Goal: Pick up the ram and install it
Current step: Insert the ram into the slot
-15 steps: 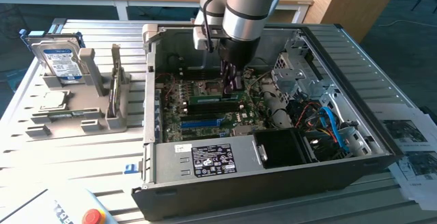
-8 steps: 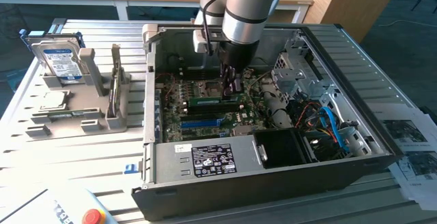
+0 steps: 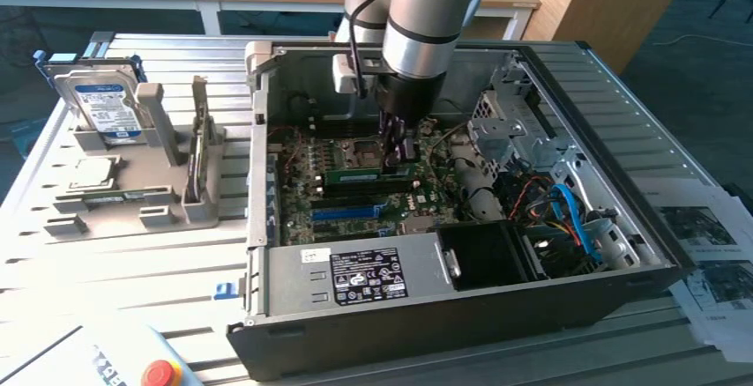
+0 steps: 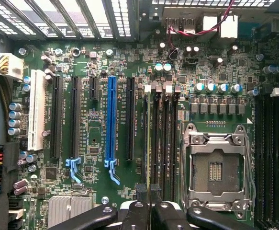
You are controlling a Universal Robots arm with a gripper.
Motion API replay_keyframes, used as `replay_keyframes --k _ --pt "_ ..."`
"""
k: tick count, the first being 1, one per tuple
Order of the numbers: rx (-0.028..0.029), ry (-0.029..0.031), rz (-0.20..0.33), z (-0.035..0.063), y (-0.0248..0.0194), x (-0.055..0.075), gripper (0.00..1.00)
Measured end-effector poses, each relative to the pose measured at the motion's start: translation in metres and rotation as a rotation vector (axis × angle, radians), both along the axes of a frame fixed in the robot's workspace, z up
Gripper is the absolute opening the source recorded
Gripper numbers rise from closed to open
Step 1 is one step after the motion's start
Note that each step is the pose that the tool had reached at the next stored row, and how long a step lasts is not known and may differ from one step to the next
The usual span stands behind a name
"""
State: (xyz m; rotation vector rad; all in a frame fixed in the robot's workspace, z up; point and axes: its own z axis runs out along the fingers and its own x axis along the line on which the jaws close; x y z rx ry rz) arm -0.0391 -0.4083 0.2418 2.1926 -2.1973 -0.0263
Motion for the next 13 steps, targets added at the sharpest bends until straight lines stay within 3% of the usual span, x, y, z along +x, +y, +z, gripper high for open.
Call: replay_keyframes --k 13 --pt "0.0001 -0.0002 0.000 -0.0028 0.0000 -0.0004 0.12"
